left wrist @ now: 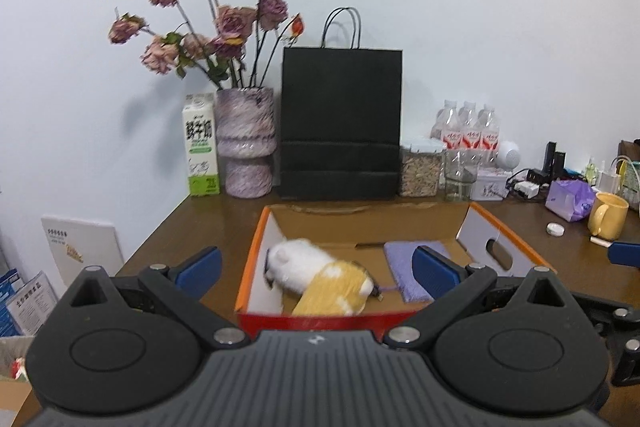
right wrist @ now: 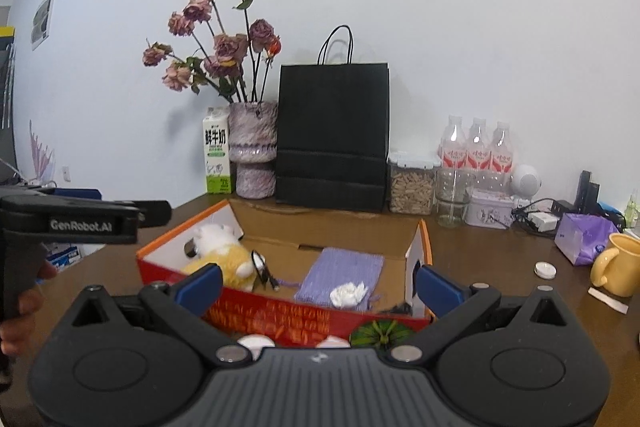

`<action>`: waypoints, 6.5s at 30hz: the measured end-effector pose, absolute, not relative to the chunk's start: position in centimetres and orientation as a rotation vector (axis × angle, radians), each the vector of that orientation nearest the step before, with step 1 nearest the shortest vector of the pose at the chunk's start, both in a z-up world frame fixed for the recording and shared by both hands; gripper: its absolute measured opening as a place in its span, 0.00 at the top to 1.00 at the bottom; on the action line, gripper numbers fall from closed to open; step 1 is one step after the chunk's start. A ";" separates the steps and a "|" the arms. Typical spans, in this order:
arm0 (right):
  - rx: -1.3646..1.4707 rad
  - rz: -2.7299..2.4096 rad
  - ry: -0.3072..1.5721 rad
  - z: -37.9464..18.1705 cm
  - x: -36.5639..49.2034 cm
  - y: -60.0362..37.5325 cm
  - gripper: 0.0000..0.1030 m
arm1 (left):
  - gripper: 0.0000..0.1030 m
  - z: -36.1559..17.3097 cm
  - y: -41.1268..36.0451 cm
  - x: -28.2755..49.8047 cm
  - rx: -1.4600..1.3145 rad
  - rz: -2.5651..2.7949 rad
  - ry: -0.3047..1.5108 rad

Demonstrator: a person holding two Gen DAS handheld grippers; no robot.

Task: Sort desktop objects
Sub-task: 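Withdraw both grippers from the box back toward the table items, then grasp the yellow sponge bar with the left gripper while the right grasps the orange lollipop, then carry the sponge bar and lollipop into the box and open both grippers, then withdraw both grippers from the box toward the remaining table items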

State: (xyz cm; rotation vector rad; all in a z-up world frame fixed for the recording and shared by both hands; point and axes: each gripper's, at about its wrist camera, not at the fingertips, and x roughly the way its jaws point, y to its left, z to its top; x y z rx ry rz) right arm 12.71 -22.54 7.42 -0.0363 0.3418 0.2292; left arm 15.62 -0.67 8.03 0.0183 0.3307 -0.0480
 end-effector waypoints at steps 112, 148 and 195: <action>-0.023 0.253 0.330 6.6 19.3 -21.2 0.89 | 0.77 7.7 -4.3 21.1 0.010 -0.189 0.326; 0.054 0.167 0.396 3.9 25.8 -23.9 0.00 | 0.00 4.4 -5.8 26.9 0.031 -0.064 0.368; -0.001 0.216 0.263 10.5 15.1 -22.7 0.00 | 0.00 10.3 -3.5 17.5 0.050 -0.071 0.247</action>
